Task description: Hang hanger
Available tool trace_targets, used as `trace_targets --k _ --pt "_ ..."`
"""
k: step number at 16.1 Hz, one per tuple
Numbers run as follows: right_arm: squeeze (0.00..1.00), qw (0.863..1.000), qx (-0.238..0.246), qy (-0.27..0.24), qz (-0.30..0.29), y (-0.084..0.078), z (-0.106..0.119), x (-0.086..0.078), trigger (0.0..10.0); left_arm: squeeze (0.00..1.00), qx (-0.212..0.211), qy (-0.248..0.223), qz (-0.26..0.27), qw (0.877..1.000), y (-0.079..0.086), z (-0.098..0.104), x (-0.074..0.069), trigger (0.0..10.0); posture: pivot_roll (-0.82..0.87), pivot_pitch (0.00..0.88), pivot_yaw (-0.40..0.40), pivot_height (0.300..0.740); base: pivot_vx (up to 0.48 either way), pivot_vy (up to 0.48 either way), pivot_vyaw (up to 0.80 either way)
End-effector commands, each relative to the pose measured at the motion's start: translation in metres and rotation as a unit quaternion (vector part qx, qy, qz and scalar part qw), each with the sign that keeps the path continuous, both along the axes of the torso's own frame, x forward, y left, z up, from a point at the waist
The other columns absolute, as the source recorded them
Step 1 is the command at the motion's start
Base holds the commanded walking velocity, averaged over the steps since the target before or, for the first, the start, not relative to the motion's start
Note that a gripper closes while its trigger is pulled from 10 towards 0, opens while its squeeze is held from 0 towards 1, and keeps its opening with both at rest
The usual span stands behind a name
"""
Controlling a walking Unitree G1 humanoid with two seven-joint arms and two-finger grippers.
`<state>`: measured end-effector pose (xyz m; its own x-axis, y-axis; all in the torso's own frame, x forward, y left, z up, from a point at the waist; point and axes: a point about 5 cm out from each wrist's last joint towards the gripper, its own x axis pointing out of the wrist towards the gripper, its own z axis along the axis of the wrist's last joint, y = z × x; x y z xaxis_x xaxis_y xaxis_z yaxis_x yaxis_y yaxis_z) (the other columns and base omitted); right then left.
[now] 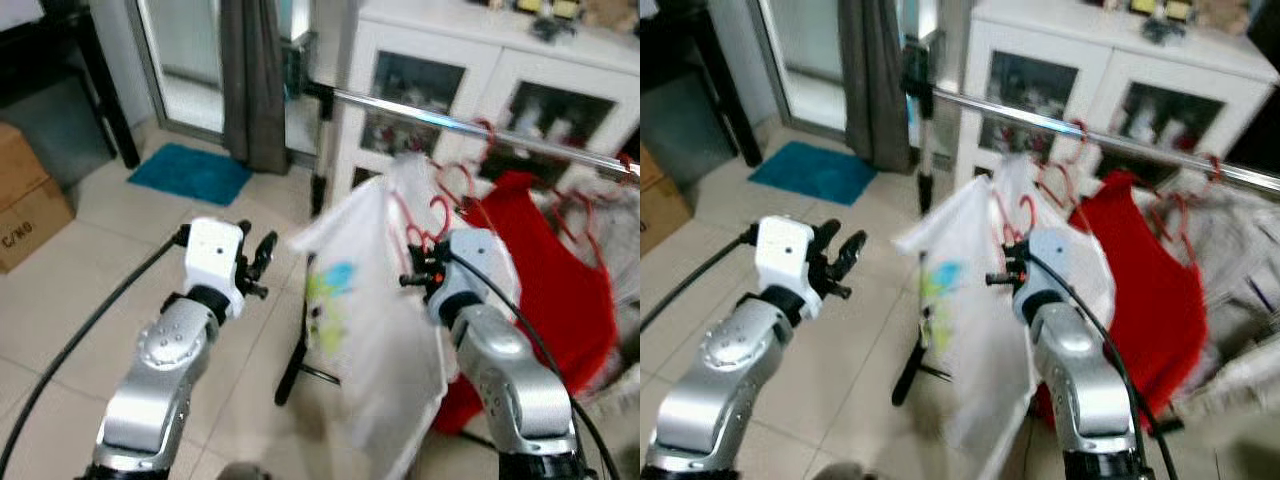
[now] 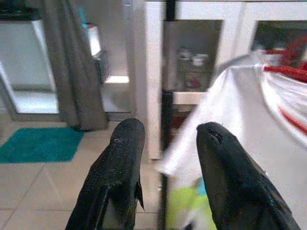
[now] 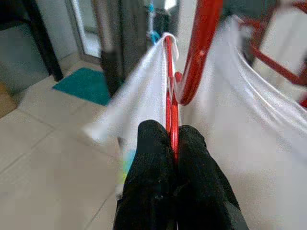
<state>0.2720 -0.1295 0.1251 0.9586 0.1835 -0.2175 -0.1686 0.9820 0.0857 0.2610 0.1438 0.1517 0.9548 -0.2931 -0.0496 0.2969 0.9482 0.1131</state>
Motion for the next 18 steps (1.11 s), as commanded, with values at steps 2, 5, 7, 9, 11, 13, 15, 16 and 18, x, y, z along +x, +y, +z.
trace_targets --k 2,5,7,9,11,13,15,16,18 --pt "0.0 1.0 0.0 -0.027 0.011 0.009 0.012 0.003 10.0 0.0 0.011 0.005 -0.006 1.0 0.003 -0.001 -0.002 10.0 0.08 0.071 -0.087 0.74 0.412 0.0 0.0" --pt "0.0 0.999 0.013 -0.044 -0.011 0.006 0.021 0.009 10.0 0.0 0.03 0.007 -0.02 0.999 0.005 -0.002 -0.004 10.0 0.09 0.069 -0.088 0.74 0.409 0.0 0.0" --pt "0.0 0.998 0.021 -0.058 -0.033 0.002 0.03 0.014 10.0 0.0 0.033 0.004 -0.021 0.999 0.007 0.0 -0.002 10.0 0.09 0.068 -0.084 0.74 0.412 0.0 0.0" --pt "0.0 0.996 0.027 -0.071 -0.056 -0.002 0.035 0.017 10.0 0.0 0.036 0.002 -0.028 0.999 0.006 0.002 0.0 10.0 0.09 0.064 -0.073 0.74 0.411 0.0 0.0" --pt "0.0 0.993 0.039 -0.082 -0.075 -0.006 0.042 0.019 10.0 0.0 0.043 0.004 -0.051 0.998 0.002 0.003 0.001 10.0 0.09 0.059 -0.046 0.74 0.394 0.0 0.0" --pt "0.0 0.991 0.048 -0.087 -0.095 -0.01 0.046 0.02 10.0 0.0 0.055 0.007 -0.093 0.994 -0.004 0.004 0.003 10.0 0.1 0.053 -0.026 0.74 0.0 0.0 0.0" --pt "0.0 0.99 0.046 -0.084 -0.099 -0.009 0.046 0.02 10.0 0.0 0.049 0.003 -0.137 0.989 -0.01 0.006 0.001 10.0 0.1 0.047 -0.002 0.74 0.0 0.0 0.0" --pt "0.0 0.99 0.048 -0.086 -0.104 -0.009 0.047 0.02 10.0 0.0 0.042 -0.001 -0.154 0.987 -0.012 0.007 0.001 10.0 0.09 0.043 0.01 0.74 0.0 0.0 0.0" --pt "0.0 0.989 0.044 -0.093 -0.111 -0.009 0.05 0.022 10.0 0.0 0.033 0.0 -0.185 0.982 -0.014 0.009 -0.002 10.0 0.09 0.041 0.02 0.74 0.0 0.0 0.0"
